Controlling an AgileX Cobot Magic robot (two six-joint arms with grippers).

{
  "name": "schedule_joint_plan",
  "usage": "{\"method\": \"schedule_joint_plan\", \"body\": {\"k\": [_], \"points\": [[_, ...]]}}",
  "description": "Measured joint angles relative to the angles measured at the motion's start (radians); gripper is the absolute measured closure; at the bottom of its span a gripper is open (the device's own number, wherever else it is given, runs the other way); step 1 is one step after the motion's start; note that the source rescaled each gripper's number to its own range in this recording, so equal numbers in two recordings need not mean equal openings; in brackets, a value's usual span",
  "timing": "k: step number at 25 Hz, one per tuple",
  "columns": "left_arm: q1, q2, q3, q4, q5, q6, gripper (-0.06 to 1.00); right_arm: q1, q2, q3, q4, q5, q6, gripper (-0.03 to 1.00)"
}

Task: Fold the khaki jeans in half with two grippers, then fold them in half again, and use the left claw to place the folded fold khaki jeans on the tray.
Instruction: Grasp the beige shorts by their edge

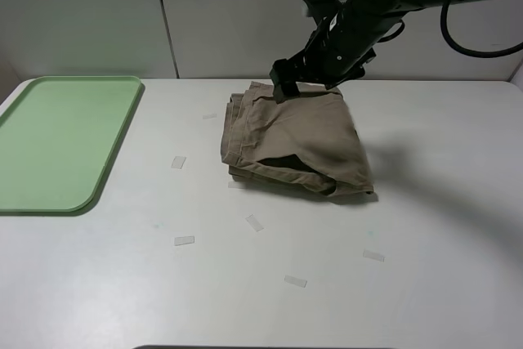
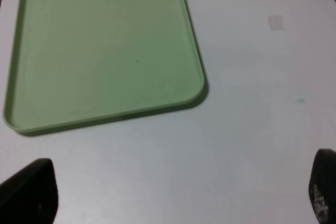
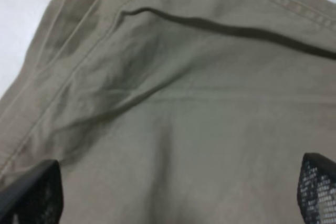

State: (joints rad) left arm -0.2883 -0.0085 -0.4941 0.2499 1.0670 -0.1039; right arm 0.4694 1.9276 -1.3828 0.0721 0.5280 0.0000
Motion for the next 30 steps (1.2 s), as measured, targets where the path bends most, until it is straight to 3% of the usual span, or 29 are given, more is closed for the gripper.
{"method": "schedule_joint_plan", "body": {"k": [6,12,25,30], "points": [[0.0,0.0,0.0,0.0,0.0,0.0,-0.04,-0.035,0.0,0.0,-0.018,0.0,-0.049,0.0],[0.0,0.0,0.0,0.003,-0.005,0.0,-0.04,-0.163,-0.064,0.057,-0.072,-0.027,-0.092,0.0],[0.0,0.0,0.0,0.004,-0.006,0.0,-0.04,-0.532,-0.595,0.493,-0.11,-0.068,-0.194,0.0],[0.0,0.0,0.0,0.004,-0.006,0.0,-0.04,-0.599,-0.833,0.567,-0.108,-0.06,-0.195,-0.01]]}}
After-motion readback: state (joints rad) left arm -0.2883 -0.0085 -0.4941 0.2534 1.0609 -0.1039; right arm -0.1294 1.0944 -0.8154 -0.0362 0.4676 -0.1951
